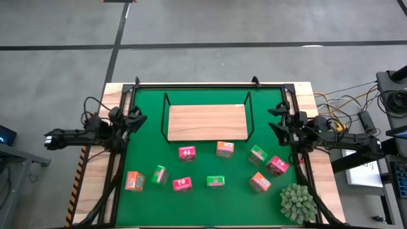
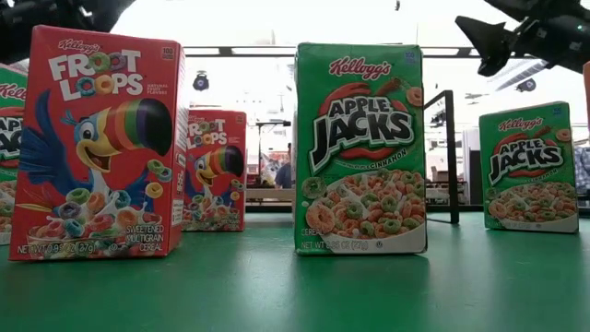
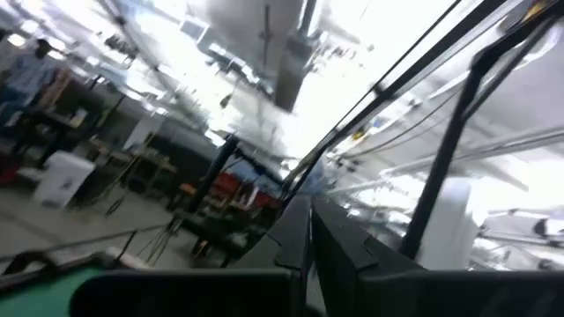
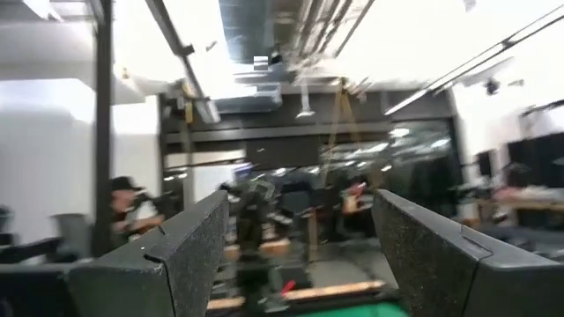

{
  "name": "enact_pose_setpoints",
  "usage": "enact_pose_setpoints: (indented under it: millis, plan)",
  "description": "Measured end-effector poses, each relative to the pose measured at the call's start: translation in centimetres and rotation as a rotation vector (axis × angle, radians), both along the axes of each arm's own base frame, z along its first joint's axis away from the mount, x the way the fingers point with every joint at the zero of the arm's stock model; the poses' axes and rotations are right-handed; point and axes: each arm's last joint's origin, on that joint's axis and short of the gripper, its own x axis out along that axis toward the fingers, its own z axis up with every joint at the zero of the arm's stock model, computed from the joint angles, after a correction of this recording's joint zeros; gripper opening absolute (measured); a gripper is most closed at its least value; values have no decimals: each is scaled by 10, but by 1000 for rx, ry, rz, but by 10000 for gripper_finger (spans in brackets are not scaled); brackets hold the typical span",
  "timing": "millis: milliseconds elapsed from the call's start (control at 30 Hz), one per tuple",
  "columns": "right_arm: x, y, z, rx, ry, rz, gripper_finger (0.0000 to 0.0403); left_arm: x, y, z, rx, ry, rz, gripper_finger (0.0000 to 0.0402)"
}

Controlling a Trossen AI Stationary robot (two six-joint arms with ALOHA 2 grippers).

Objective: Stack cereal on shelf
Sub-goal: Put the middle green cereal box on the shelf

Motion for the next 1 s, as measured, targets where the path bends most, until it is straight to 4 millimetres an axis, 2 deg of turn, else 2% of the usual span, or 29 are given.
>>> enact_pose_setpoints:
  millis: [100, 233, 433, 567, 667, 767, 900, 1000]
  plan:
    - [8, -4, 8, 43, 29, -73, 272, 2, -1, 4, 22, -40, -19, 0]
    - [31, -10, 23, 87, 115, -83, 272, 8, -1, 7, 40, -66, -31, 0]
    - [61, -17, 54, 116, 284, -87, 272, 29, -1, -4, -1, 60, -56, 0]
    - [78, -21, 74, 116, 395, -96, 272, 37, -1, -5, -21, 44, -69, 0]
    - [90, -23, 79, 114, 494, -99, 272, 43, 0, -6, -13, 36, -67, 0]
    - [99, -25, 91, 102, 503, -102, 272, 49, -1, -9, -4, 59, -76, 0]
    - [108, -27, 90, 94, 609, -106, 272, 57, -4, -17, 8, 113, -101, 0]
    - [111, -27, 92, 95, 636, -105, 272, 60, -8, -16, 36, 81, -160, 0]
